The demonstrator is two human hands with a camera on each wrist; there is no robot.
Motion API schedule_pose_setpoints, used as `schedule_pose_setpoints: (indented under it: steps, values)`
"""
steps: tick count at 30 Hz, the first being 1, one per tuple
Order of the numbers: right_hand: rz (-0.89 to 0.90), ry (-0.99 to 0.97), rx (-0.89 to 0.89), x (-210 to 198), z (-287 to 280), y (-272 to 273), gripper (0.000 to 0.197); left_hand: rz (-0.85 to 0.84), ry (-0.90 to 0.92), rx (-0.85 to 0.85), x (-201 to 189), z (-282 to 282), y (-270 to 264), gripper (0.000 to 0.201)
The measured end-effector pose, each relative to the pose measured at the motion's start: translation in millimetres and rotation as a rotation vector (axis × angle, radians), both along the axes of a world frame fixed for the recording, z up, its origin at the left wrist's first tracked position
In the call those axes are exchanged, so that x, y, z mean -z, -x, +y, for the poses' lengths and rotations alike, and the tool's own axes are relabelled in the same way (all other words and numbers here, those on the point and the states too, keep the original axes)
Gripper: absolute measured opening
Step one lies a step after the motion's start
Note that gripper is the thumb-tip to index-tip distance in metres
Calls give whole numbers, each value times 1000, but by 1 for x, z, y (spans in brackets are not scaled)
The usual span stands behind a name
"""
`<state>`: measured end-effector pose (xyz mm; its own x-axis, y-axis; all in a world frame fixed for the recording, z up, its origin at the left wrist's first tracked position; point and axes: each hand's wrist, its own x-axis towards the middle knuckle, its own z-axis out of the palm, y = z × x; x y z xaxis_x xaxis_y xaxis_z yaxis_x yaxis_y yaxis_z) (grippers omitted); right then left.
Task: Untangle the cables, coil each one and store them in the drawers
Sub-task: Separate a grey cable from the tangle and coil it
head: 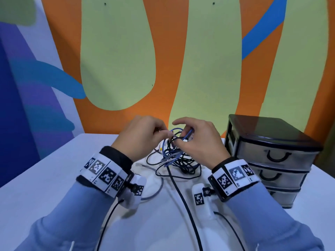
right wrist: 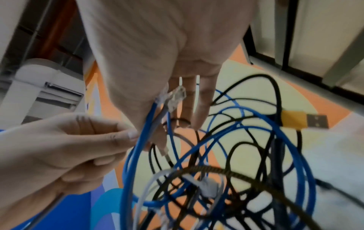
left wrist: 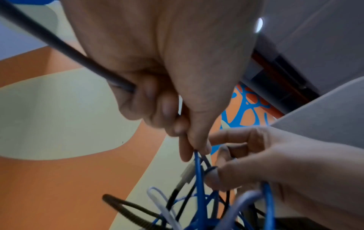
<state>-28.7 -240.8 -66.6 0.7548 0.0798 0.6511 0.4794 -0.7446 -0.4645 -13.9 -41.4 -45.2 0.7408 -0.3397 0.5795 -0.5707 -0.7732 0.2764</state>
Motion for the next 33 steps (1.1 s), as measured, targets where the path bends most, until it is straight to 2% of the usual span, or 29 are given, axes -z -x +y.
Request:
schedule_pose_setpoints:
  steps: [3,6,8,10,12,14,16,17,19,20,24,26,30,33]
  values:
    - [-16,170,89,-5,-1,4,33,-67,145,-72,-3,6,-4,23]
    - [-134,199,116,-6,-2,7,24,-205,343,-165,-4,7,-5,22]
    - [-146,274,86,-4,-1,4,38,-281,455,-180,-5,6,-2,22]
    - [-13,345,26,-3,2,4,59,-325,546,-157,-7,7,-1,21]
    - [127,327,-18,-2,5,4,71,-301,591,-82,-9,10,-4,21]
    - [188,312,-2,-2,5,4,61,-213,595,56,-9,10,-4,21]
    - [174,238,-20,-1,4,4,37,-128,554,193,-11,9,0,18]
    - [158,165,-53,0,2,3,37,-94,529,254,-12,7,2,16]
    - [129,11,-143,2,0,0,52,-33,539,368,-15,6,7,15]
    - [127,-39,-195,3,0,-1,54,-4,569,416,-16,5,10,15]
    - [221,-122,-348,10,3,-6,20,18,681,520,-23,3,20,19]
    - [164,-122,-267,12,6,-10,15,-47,721,515,-26,6,23,16]
    - [-17,-21,105,6,5,-9,2,-223,831,359,-31,19,17,15]
    - [-153,-39,231,2,3,-5,13,-215,901,201,-31,26,12,20]
